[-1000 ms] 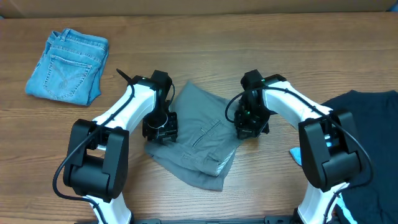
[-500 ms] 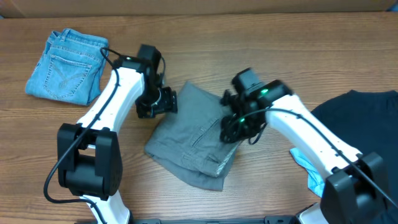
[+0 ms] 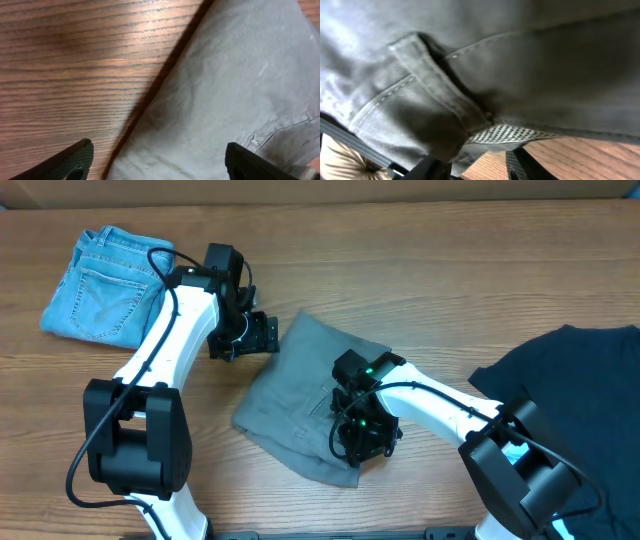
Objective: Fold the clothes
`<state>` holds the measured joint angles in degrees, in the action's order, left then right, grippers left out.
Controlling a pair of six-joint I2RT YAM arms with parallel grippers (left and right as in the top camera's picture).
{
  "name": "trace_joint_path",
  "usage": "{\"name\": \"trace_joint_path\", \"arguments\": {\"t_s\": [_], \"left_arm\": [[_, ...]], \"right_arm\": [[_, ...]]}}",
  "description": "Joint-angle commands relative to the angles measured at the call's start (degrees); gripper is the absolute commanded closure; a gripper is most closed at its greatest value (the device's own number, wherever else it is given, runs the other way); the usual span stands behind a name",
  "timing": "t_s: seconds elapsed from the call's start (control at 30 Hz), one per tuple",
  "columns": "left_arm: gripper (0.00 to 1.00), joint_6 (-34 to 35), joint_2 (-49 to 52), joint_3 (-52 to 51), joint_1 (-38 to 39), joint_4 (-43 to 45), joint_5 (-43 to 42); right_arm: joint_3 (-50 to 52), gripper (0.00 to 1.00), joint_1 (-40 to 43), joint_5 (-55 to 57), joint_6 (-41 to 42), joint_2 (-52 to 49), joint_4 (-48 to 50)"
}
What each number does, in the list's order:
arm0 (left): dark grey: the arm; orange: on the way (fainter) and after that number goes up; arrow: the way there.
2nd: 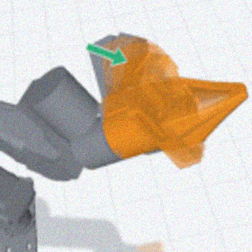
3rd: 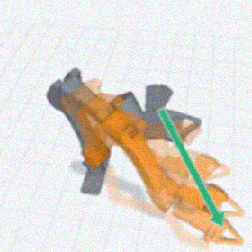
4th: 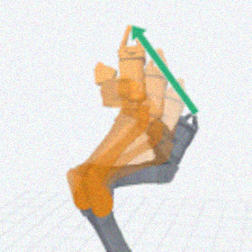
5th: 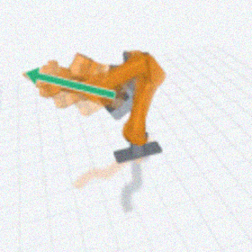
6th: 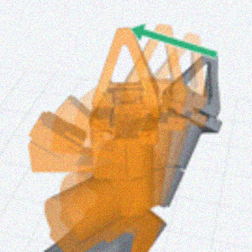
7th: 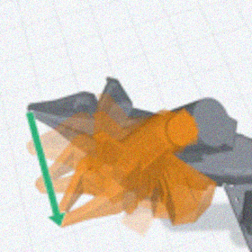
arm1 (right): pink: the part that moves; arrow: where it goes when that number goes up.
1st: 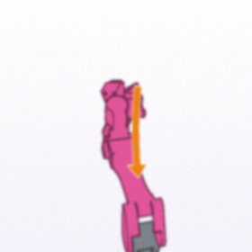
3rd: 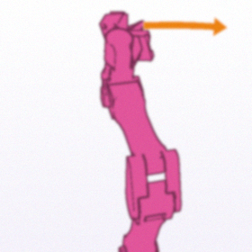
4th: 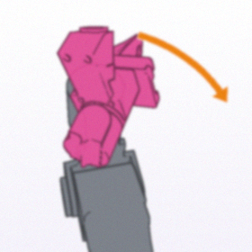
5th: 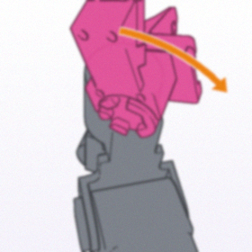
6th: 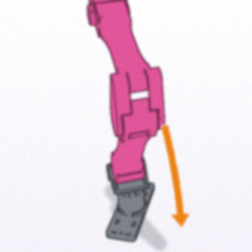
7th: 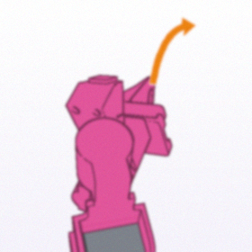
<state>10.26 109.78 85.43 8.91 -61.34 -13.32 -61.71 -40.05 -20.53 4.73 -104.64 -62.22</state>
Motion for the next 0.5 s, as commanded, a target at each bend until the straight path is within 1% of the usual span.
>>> {"name": "trace_joint_path", "arguments": {"t_s": [0.0, 0.13, 0.27, 0.37, 0.43, 0.47], "left_arm": [[0.13, -5.2, 1.7, 0.9, 0.1, -0.9, -0.5], [0.13, -8.3, 3.2, 0.9, 0.1, -0.9, -2.5], [0.13, -13.0, 5.1, 0.9, 0.1, -1.4, -4.8], [0.14, -13.5, 6.9, 0.9, 0.2, -1.6, -4.8], [0.20, -13.5, 7.6, 0.9, 0.3, -2.1, -4.8], [0.27, -13.5, 7.6, 0.9, 0.3, -2.8, -4.7]], "right_arm": [[-0.1, 0.62, 0.3, 1.7, 1.9, 0.6, 0.0], [-1.9, 0.64, 0.3, 2.7, 2.3, 3.0, -0.3], [-5.5, 0.64, 0.3, 11.0, 6.4, 8.6, -1.4], [-8.3, 0.61, 0.3, 14.2, 8.1, 12.7, -1.6], [-9.6, 0.59, 0.3, 15.1, 10.0, 14.3, -1.4], [-10.4, 0.53, 0.4, 15.4, 10.8, 15.6, -0.3]]}}
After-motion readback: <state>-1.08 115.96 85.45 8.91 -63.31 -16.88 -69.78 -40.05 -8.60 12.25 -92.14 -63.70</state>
